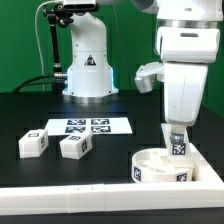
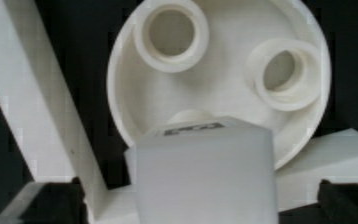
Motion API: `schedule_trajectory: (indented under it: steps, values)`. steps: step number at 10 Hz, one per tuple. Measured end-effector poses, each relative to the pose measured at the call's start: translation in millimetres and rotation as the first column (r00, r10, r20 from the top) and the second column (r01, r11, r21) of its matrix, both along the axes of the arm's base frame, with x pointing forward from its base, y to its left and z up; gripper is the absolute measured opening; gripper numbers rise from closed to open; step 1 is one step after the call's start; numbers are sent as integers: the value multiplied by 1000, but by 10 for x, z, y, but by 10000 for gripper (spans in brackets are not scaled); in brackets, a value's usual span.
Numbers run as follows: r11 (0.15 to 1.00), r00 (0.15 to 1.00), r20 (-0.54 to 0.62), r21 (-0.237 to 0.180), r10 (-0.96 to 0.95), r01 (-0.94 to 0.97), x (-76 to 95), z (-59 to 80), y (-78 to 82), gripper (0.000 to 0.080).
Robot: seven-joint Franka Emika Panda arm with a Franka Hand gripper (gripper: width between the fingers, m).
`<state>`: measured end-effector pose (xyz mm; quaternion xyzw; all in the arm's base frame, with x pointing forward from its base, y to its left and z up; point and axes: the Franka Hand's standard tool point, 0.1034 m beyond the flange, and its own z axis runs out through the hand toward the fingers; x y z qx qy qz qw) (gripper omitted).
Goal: Assemble stool
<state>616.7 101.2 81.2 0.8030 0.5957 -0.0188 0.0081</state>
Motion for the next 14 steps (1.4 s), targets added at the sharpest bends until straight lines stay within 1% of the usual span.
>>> schedule_trajectory:
  steps: [1,2,3,4,5,6,9,10,11,13,14]
  values:
    - [1000,1000,16,5,3,-3,27,-2,27,648]
    - [1000,1000,12,5,-3,3,17,-13,45,648]
    - [1000,1000,10,6,-3,3,13,-21,50,521]
    - [1000,1000,10,5,-4,4,12,-24,43,521]
    - [1000,1000,10,5,-5,5,13,-24,35,383]
    - [1000,1000,10,5,-6,6,14,-24,33,338]
    - [999,999,11,6,-54,54,14,-25,29,338]
    - [990,990,12,5,-142,142,11,-26,32,338]
    - [955,955,-12,-9,-298,298,-23,-30,33,338]
    - [877,877,-22,-20,-480,479,-15,-32,31,340]
    - [802,801,-32,-18,-598,598,-14,-30,29,340]
